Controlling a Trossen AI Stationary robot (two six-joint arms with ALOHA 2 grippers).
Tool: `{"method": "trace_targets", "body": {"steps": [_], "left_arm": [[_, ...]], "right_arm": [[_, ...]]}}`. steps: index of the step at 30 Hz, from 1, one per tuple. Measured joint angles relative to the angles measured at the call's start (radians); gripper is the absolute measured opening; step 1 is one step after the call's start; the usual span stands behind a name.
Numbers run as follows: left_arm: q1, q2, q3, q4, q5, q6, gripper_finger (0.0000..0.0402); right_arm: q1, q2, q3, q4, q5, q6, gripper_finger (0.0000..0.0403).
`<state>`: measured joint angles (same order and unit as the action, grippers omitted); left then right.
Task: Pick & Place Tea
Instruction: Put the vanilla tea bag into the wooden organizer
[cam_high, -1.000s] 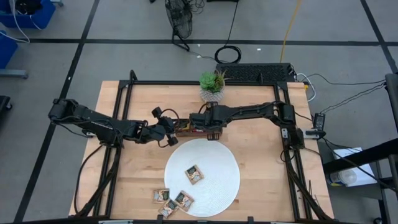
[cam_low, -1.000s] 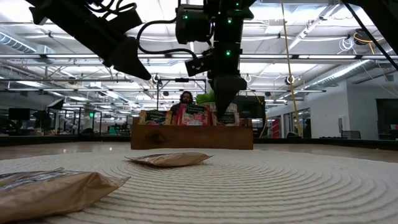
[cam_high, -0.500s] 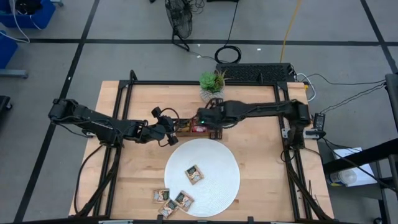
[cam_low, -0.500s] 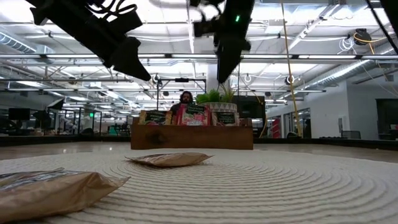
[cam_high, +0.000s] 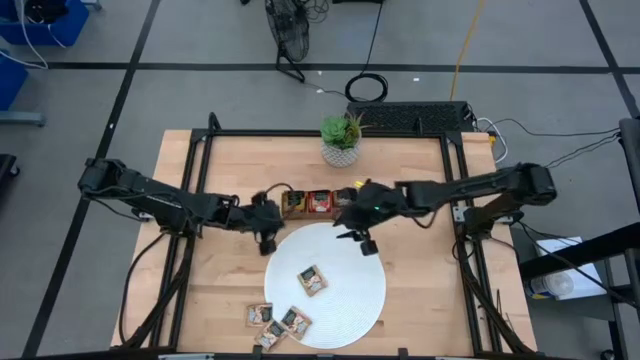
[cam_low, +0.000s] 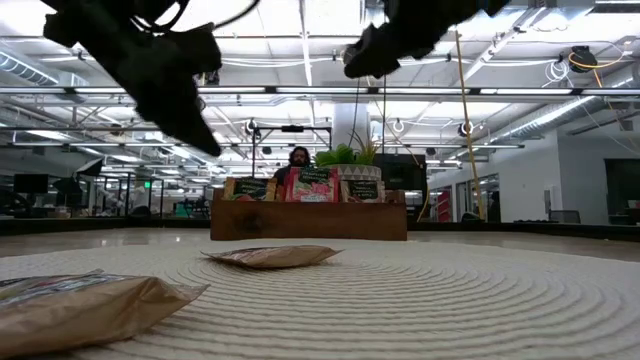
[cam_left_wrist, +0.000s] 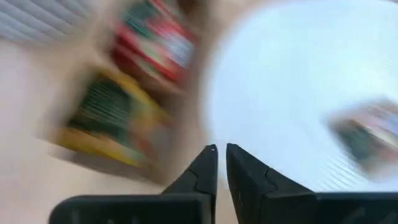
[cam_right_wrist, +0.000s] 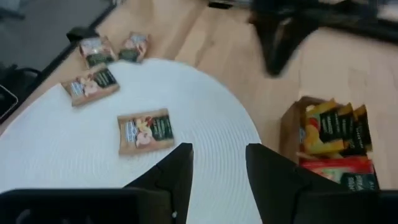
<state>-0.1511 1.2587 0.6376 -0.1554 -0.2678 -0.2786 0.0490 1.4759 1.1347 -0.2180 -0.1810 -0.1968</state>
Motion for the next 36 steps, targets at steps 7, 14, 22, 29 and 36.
{"method": "trace_targets", "body": {"steps": [7, 14, 22, 29, 36], "left_arm": [[-0.173, 0.0, 0.0, -0.053, 0.321, -0.177, 0.0094], [-0.357, 0.035, -0.001, -0.212, 0.327, -0.66, 0.0138], [-0.558, 0.086, 0.0, -0.179, 0.253, -0.912, 0.0156], [-0.678, 0.146, -0.001, -0.139, 0.115, -0.909, 0.0157], [-0.71, 0.223, -0.001, -0.058, 0.114, -0.95, 0.0157]], "right_arm": [[-0.001, -0.124, -0.273, 0.338, -0.002, 0.001, 0.0137], [0.011, -0.171, -0.359, 0.437, -0.006, -0.007, 0.0135], [0.043, -0.171, -0.381, 0.435, -0.008, -0.079, 0.0135], [0.045, -0.171, -0.382, 0.435, -0.007, -0.08, 0.0133], [0.045, -0.171, -0.382, 0.435, -0.008, -0.087, 0.0133]]}}
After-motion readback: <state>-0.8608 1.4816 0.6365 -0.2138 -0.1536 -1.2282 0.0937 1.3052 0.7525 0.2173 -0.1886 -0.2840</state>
